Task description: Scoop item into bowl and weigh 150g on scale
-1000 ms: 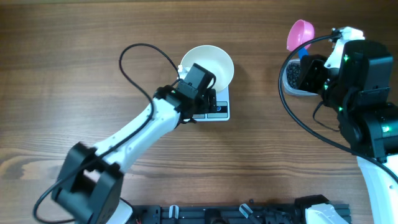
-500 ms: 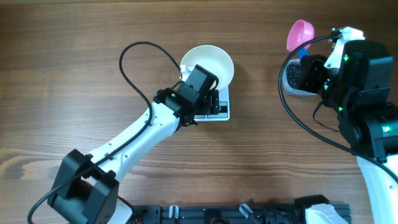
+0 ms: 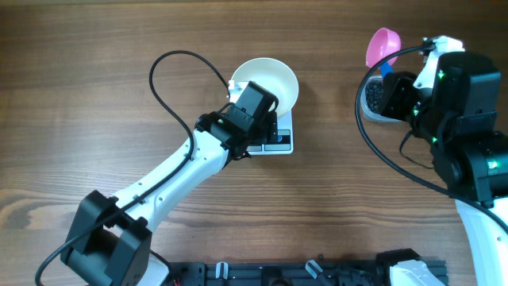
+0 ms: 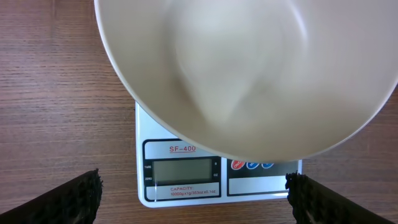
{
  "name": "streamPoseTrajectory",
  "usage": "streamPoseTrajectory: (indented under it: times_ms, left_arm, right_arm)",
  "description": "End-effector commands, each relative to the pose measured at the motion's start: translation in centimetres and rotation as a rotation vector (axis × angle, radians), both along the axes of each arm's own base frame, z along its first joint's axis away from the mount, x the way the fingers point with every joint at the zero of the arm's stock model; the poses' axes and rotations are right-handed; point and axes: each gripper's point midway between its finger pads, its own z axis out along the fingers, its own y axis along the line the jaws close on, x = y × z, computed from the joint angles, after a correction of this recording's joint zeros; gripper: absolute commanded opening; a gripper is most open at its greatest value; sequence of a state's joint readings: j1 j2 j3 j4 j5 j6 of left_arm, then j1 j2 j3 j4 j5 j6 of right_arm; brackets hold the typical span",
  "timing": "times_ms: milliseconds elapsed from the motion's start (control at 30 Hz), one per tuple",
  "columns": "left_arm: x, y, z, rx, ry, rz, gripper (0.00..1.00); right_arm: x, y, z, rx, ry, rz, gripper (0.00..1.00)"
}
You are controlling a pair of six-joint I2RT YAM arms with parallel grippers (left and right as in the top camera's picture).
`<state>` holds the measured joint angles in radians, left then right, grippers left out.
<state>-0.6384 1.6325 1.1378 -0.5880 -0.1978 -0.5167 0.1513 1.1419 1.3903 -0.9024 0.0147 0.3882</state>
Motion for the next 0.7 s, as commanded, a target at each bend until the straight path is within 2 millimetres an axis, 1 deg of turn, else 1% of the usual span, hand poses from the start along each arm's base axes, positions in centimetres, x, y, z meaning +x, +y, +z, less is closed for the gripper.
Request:
streamPoseTrajectory:
  times_ms: [0, 233, 333, 533, 667]
  left_arm:
    - [0.4, 0.7, -0.2, 0.028, -0.013, 0.011, 1.00]
    - [0.2, 0.6, -0.3, 0.023, -0.003, 0.005, 1.00]
    - [-0.3, 0.3, -0.7, 0.014, 0.027, -0.009, 1.00]
    - [-0.3, 0.5, -2.3, 0.041, 0.061, -0.004, 1.00]
    - [-0.1, 0.4, -2.4, 0.035, 0.053, -0.004, 1.00]
  right_arm:
    - [0.1, 0.2, 0.4, 0.014, -0.006, 0.007, 0.04]
    - [0.1, 0.2, 0.4, 0.014, -0.006, 0.007, 0.04]
    - [0.1, 0.2, 0.4, 0.014, -0.006, 0.007, 0.04]
    - [0.2, 0.2, 0.4, 0.014, -0.009, 0.007, 0.04]
    - [0.2, 0.2, 0.4, 0.015, -0.009, 0.007, 0.04]
